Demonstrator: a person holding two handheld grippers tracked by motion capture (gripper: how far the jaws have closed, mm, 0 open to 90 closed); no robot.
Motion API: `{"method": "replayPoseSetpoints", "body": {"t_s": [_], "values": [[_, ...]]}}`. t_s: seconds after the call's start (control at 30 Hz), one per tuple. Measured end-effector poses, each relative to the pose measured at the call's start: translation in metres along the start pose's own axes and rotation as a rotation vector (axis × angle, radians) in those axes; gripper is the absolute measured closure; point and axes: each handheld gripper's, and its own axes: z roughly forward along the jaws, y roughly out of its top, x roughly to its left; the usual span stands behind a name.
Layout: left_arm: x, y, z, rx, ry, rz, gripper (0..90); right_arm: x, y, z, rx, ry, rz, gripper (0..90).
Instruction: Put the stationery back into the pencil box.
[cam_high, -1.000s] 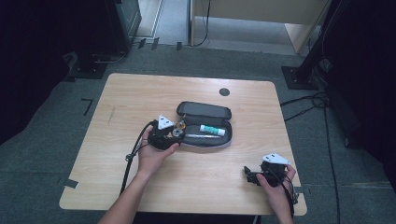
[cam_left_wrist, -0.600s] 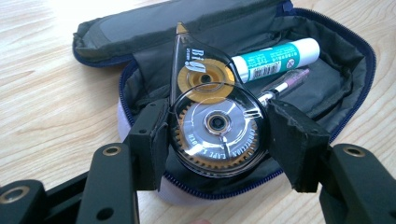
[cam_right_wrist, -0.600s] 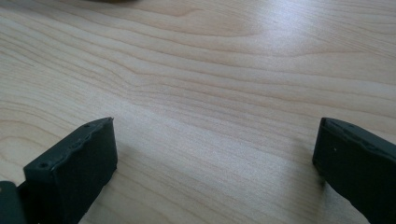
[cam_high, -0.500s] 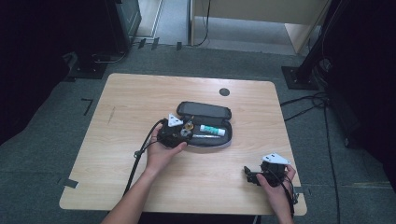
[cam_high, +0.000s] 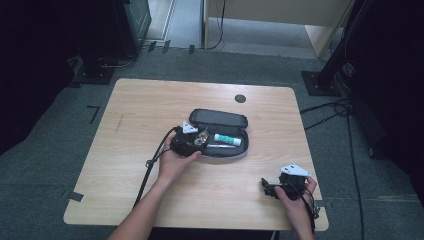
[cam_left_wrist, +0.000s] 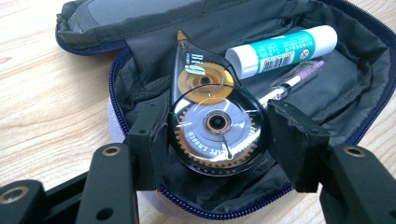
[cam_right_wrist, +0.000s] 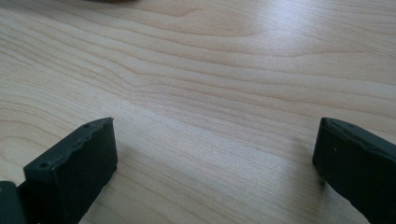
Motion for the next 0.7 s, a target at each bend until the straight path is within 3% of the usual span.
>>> {"method": "replayPoseSetpoints", "body": {"t_s": [0.27, 0.7], "values": [[-0.0020, -0.0006, -0.0002, 0.007, -0.021, 0.014, 42.4, 0.0000, 0.0000, 0.0000, 0.000, 0.000, 0.000, 0.0], [-0.0016, -0.0002, 0.0021, 0.015, 0.003, 0.018, 42.3, 0.0000, 0.0000, 0.0000, 0.000, 0.000, 0.000, 0.0]]}}
